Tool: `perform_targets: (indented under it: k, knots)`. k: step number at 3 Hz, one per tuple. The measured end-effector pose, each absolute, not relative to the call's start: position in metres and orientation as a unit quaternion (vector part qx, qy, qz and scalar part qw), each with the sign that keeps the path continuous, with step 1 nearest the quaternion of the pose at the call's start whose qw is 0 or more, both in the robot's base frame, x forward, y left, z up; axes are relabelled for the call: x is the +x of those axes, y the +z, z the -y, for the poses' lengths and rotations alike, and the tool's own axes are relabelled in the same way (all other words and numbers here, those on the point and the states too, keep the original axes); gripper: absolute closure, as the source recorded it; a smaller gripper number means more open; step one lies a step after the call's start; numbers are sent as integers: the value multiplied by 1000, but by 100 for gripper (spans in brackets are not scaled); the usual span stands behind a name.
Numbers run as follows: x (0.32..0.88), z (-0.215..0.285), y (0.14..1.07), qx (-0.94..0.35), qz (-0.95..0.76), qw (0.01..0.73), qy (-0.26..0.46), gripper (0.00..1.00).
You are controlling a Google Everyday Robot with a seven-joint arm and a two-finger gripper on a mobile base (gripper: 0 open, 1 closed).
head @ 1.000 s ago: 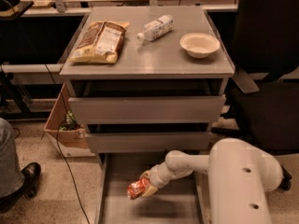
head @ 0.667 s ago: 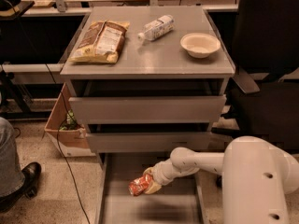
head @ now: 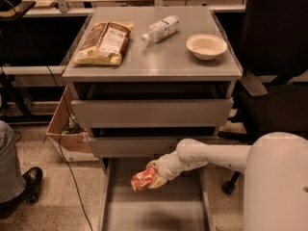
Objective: Pick coke can from bottom drawer and place on counter
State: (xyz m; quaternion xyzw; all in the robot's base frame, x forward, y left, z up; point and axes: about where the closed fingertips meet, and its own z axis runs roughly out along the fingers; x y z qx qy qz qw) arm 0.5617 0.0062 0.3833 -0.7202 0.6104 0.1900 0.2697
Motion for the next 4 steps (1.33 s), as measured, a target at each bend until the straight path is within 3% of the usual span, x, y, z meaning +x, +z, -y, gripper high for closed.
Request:
perform_targets:
  k: [2, 4]
  knots:
    - [553, -1, 408, -723, -612, 258, 192, 100]
    - [535, 22, 521, -742, -598, 232, 194, 100]
